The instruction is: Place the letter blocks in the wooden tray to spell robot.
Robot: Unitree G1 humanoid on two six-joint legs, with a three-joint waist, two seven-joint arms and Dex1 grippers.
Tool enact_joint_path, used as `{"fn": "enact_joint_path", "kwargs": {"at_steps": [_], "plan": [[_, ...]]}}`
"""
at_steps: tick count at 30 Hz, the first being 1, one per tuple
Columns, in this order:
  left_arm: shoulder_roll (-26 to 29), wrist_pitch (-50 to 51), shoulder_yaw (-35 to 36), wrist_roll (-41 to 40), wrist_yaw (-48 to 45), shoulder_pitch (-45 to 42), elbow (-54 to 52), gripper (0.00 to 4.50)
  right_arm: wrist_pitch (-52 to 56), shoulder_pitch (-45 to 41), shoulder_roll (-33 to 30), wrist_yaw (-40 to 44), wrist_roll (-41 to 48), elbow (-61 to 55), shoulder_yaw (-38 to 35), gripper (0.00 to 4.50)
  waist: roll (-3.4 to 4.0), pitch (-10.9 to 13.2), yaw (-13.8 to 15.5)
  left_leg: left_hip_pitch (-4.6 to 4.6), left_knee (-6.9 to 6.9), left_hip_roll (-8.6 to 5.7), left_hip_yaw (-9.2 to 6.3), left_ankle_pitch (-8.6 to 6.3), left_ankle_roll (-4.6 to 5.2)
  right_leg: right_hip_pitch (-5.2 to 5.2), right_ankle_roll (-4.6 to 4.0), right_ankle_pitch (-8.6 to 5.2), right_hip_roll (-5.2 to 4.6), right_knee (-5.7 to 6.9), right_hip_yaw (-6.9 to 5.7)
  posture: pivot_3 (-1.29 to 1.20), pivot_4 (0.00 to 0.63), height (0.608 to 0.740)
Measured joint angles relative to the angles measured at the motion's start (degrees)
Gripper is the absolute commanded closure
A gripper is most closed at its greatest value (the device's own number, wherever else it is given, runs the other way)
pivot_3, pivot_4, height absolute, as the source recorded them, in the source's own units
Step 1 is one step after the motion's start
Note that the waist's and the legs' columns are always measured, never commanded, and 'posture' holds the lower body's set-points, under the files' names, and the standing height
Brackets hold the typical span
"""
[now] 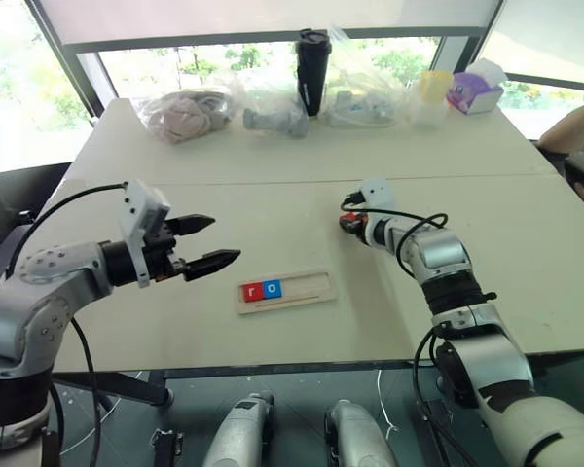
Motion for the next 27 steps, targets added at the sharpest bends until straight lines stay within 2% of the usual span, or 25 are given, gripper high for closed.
{"fn": "enact_joint_path", "kwargs": {"at_steps": [5,8,10,16,23,27], "plan": [[-0.3,-2.4,-4.1,1.5,0.0,-0.4,0.0,0.0,17.6,9.0,-4.5,-1.7,3.8,-30.7,-7.3,3.33,0.01,0.0,0.8,-0.12,-0.1,-0.01,0.01,-0.01,0.0,-0.09,-0.01,-0.01,-0.06,-0.04,0.02,0.0,0.15,0.74],[-1.7,-2.9,-6.3,1.5,-0.2,-1.1,0.1,0.0,36.0,13.1,0.2,-4.8,4.8,-46.6,-14.9,3.33,0.01,0.0,0.9,-0.07,-0.16,0.08,0.0,-0.01,0.0,-0.1,-0.21,-0.1,0.0,-0.03,0.02,0.0,0.15,0.74],[-2.2,-3.6,-7.8,1.5,-0.5,-1.6,0.1,0.0,43.6,16.6,2.8,-6.8,4.9,-53.1,-16.4,3.33,0.02,0.0,0.9,-0.07,-0.16,0.09,0.0,-0.01,-0.01,-0.12,-0.39,-0.2,0.0,-0.02,0.02,0.0,0.15,0.74],[-0.8,-4.0,-11.4,2.9,-2.9,-2.9,0.6,0.0,47.1,30.5,10.3,-14.3,5.3,-67.3,-18.6,3.33,0.04,0.0,0.9,-0.09,-0.17,0.07,0.06,-0.02,-0.02,-0.18,-0.39,-0.21,-0.03,-0.16,0.06,0.0,0.15,0.74],[2.4,-8.9,-18.5,8.4,-8.8,-2.4,2.2,0.0,47.1,33.5,16.0,-21.1,5.5,-71.5,-16.1,3.33,0.06,0.0,-0.1,-0.06,-0.32,0.08,0.05,-0.02,-0.03,-0.32,-0.4,-0.21,-0.04,-0.24,0.06,0.0,0.15,0.74],[2.2,-10.5,-20.2,10.4,-9.6,-2.4,3.0,0.0,47.1,34.5,17.4,-23.1,6.0,-72.0,-15.2,1.24,0.07,0.0,-0.1,-0.09,-0.42,0.08,0.05,-0.02,-0.02,-0.36,-0.4,-0.21,-0.04,-0.32,0.06,0.0,0.15,0.74]]}}
